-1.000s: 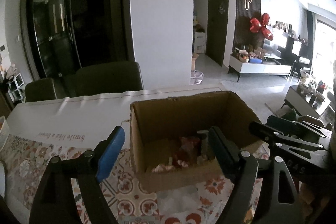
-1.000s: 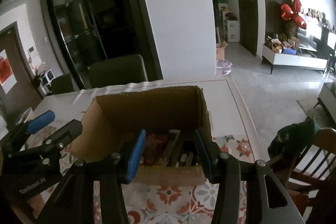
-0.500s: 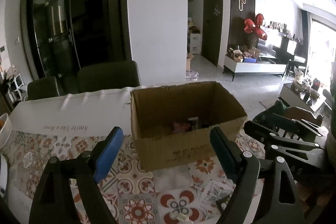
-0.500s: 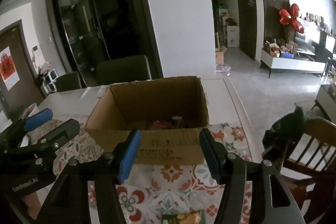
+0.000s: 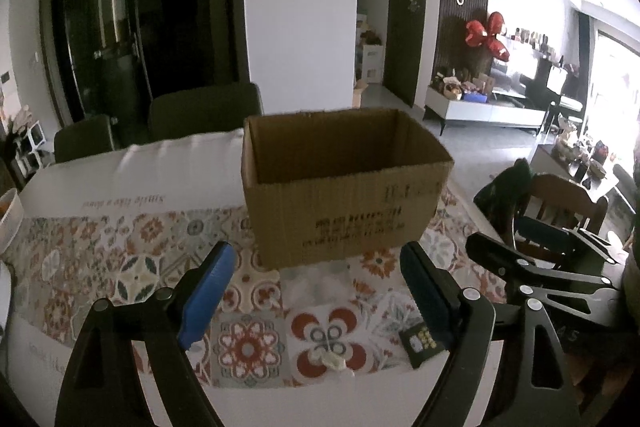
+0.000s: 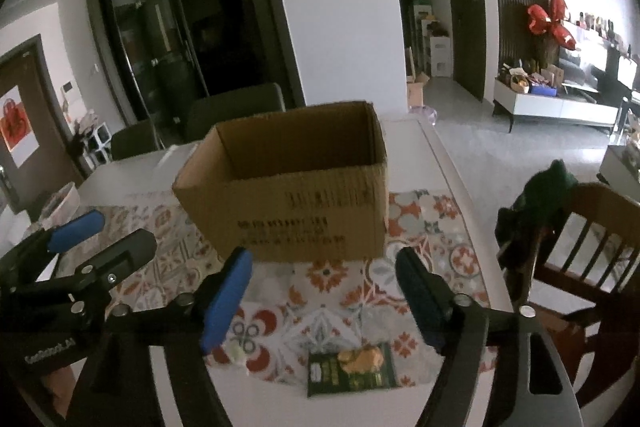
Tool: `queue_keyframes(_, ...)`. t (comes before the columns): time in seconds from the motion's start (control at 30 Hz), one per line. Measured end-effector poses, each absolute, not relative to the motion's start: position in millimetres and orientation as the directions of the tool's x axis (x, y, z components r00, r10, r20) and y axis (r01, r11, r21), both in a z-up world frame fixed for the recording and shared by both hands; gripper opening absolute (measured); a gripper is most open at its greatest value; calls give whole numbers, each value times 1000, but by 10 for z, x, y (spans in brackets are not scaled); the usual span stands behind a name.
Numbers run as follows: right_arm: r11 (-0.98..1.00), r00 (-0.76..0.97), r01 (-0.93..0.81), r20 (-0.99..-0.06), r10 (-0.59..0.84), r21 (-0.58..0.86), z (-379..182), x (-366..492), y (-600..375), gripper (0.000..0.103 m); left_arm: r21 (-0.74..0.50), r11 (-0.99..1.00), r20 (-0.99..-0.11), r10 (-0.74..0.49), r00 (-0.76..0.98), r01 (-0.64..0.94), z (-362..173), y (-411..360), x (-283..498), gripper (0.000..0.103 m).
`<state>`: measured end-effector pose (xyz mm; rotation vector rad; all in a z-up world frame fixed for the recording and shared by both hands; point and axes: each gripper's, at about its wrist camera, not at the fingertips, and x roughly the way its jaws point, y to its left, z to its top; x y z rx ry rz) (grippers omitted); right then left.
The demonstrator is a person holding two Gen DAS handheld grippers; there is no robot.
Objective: Organize snacks
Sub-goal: 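Move both tools back from the box toward the last snacks, then grasp the white wrapped candy with left tool while right tool approaches the green cracker bag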
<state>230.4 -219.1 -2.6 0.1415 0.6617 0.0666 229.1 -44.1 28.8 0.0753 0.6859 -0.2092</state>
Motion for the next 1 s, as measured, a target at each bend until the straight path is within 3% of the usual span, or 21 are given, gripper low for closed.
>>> queue_keyframes(1.0,994,574,-73,-812,107,79,-1097,2168,-2052,81,7,985,-802,-98,589,174,-898,-332,2068,84)
